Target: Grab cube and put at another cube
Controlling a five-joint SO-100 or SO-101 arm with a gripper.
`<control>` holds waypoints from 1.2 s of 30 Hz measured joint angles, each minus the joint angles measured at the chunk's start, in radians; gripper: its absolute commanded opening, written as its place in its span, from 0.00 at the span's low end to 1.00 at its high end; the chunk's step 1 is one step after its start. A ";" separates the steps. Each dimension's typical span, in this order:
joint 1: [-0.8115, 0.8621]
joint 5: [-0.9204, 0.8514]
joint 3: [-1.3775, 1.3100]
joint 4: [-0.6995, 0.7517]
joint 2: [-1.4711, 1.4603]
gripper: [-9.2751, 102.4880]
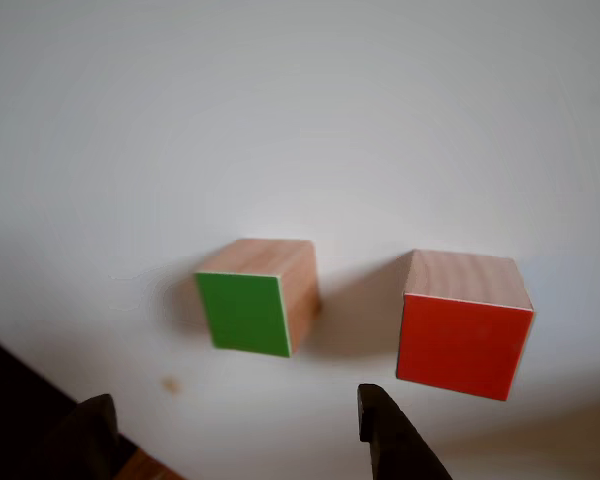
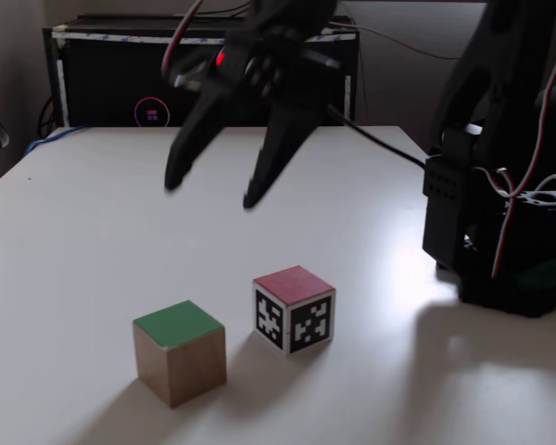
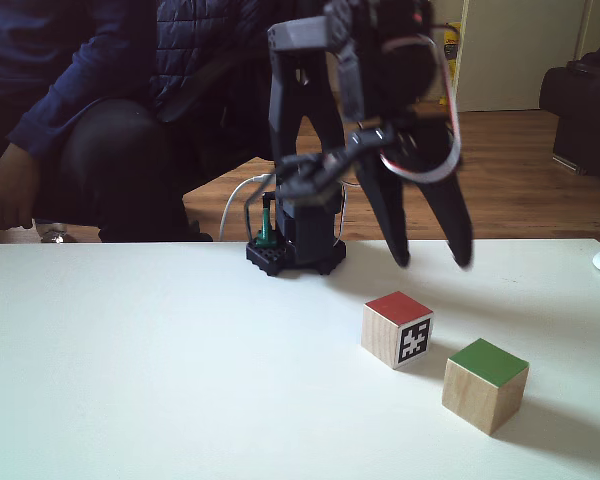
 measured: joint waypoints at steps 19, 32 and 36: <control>-0.107 0.075 -0.293 0.038 -0.434 0.52; -0.137 0.094 -0.509 0.107 -0.666 0.50; -0.158 0.094 -0.517 0.114 -0.689 0.49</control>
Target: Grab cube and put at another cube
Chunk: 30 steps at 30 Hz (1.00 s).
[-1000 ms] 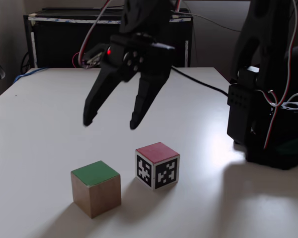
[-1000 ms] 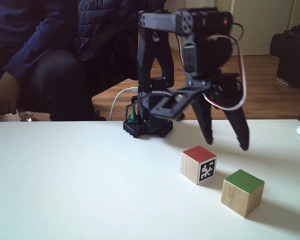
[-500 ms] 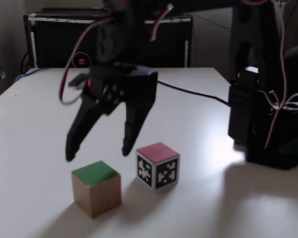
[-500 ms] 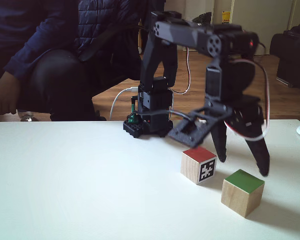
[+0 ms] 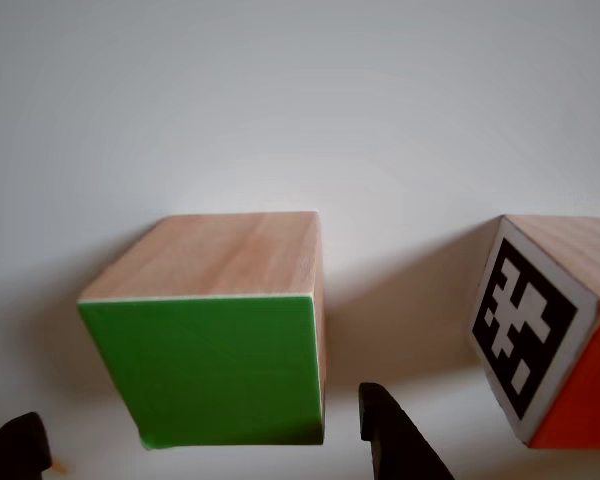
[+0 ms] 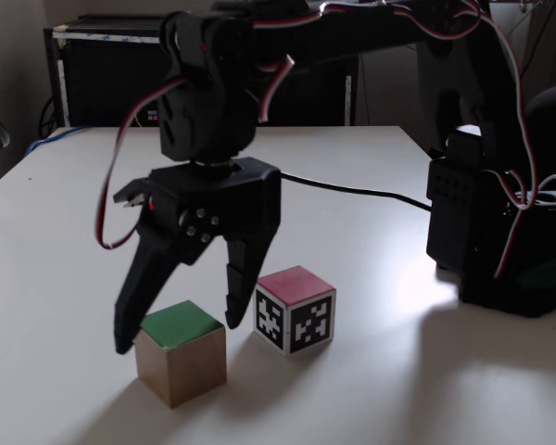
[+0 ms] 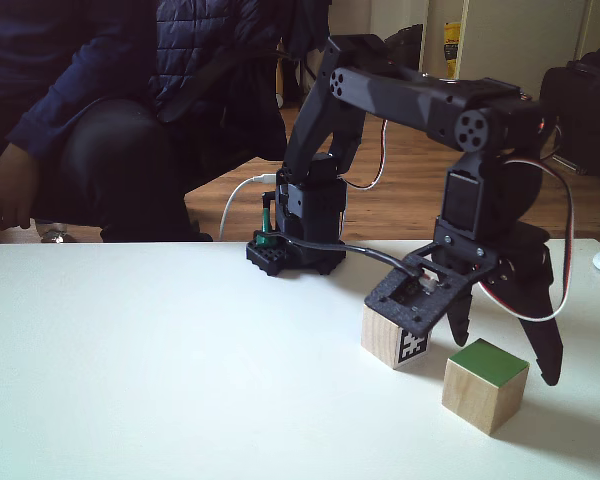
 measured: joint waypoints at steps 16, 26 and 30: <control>0.028 -0.003 -0.046 0.009 -0.064 0.48; 0.028 -0.021 -0.063 0.012 -0.097 0.43; 0.051 -0.037 -0.066 0.012 -0.104 0.43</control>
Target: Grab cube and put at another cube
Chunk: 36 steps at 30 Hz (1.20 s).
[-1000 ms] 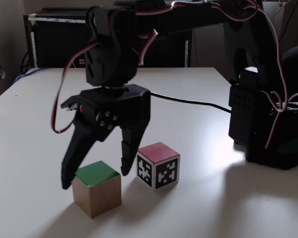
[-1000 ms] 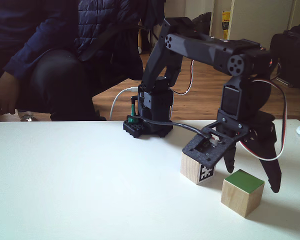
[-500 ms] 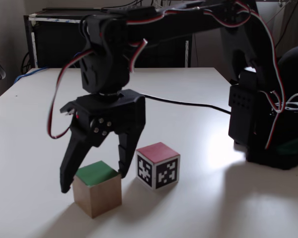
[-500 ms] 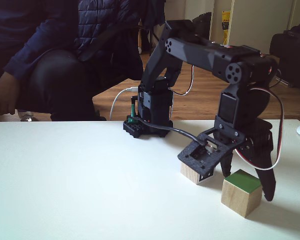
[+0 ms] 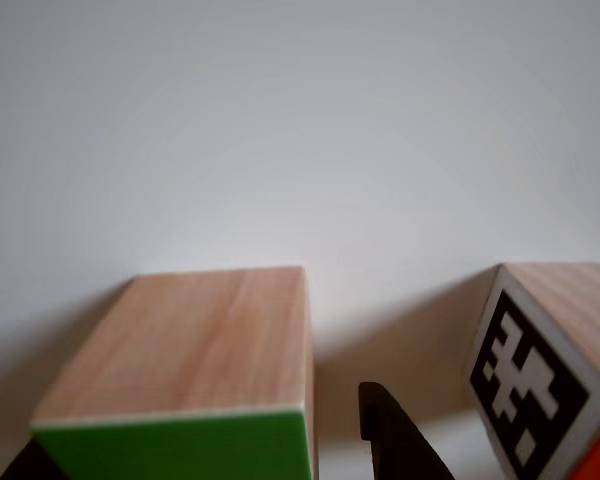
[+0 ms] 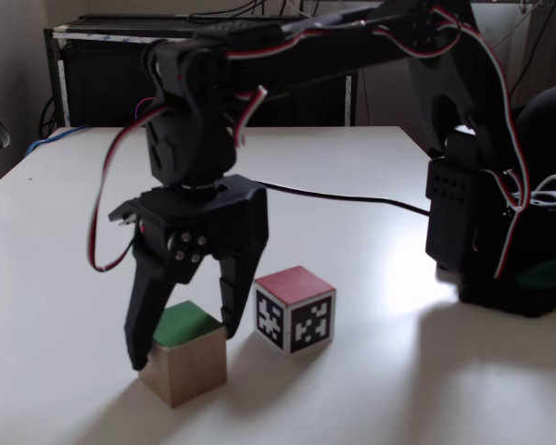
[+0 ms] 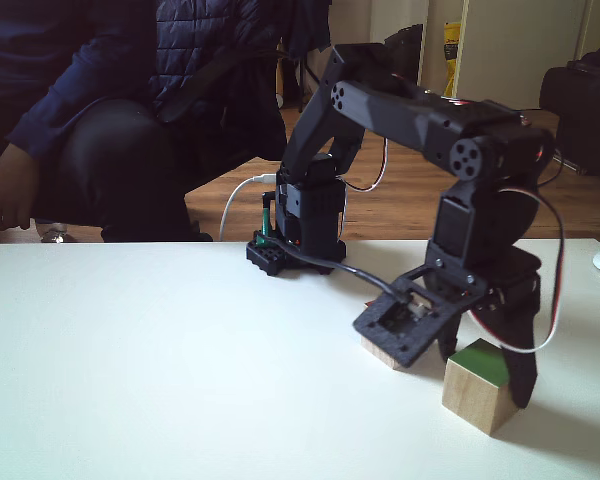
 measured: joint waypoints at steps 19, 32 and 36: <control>0.008 -0.018 -0.014 0.018 0.000 0.26; -0.005 0.017 -0.018 0.037 0.020 0.19; -0.012 0.038 -0.029 0.078 0.094 0.19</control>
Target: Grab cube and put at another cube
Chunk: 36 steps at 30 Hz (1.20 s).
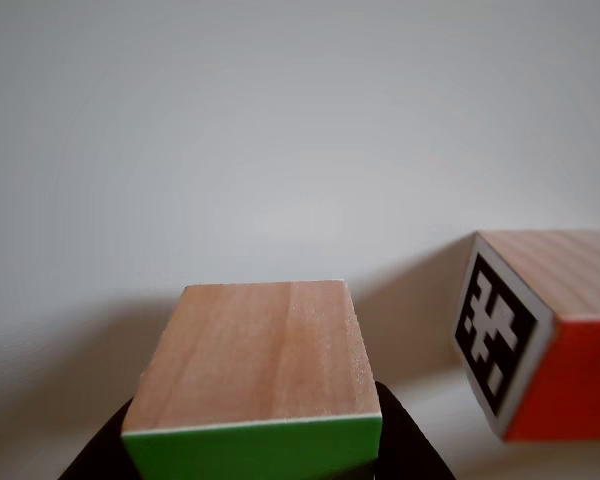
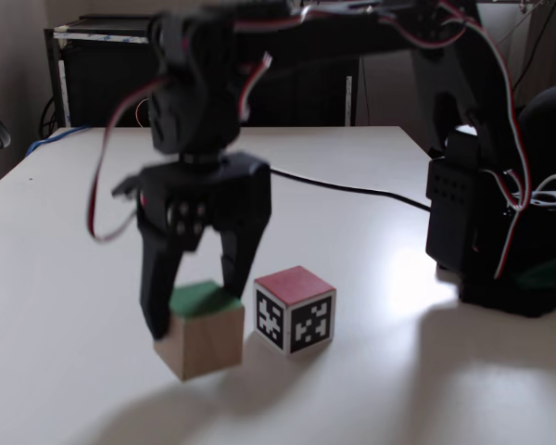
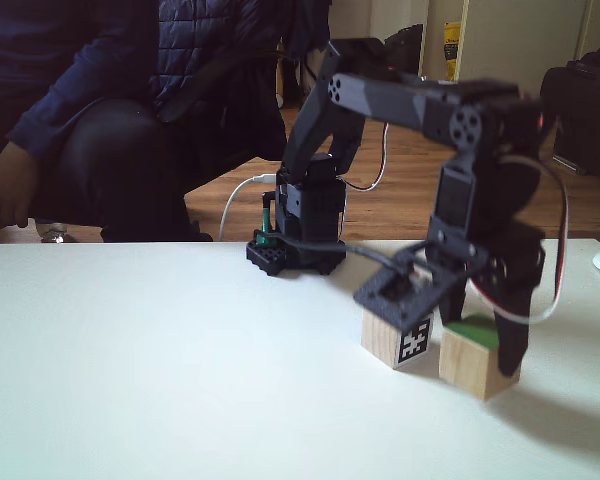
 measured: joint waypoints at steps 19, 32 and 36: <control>0.081 0.011 0.341 0.063 0.552 0.19; 0.077 0.029 0.603 0.055 0.721 0.19; 0.072 0.040 0.643 0.055 0.762 0.19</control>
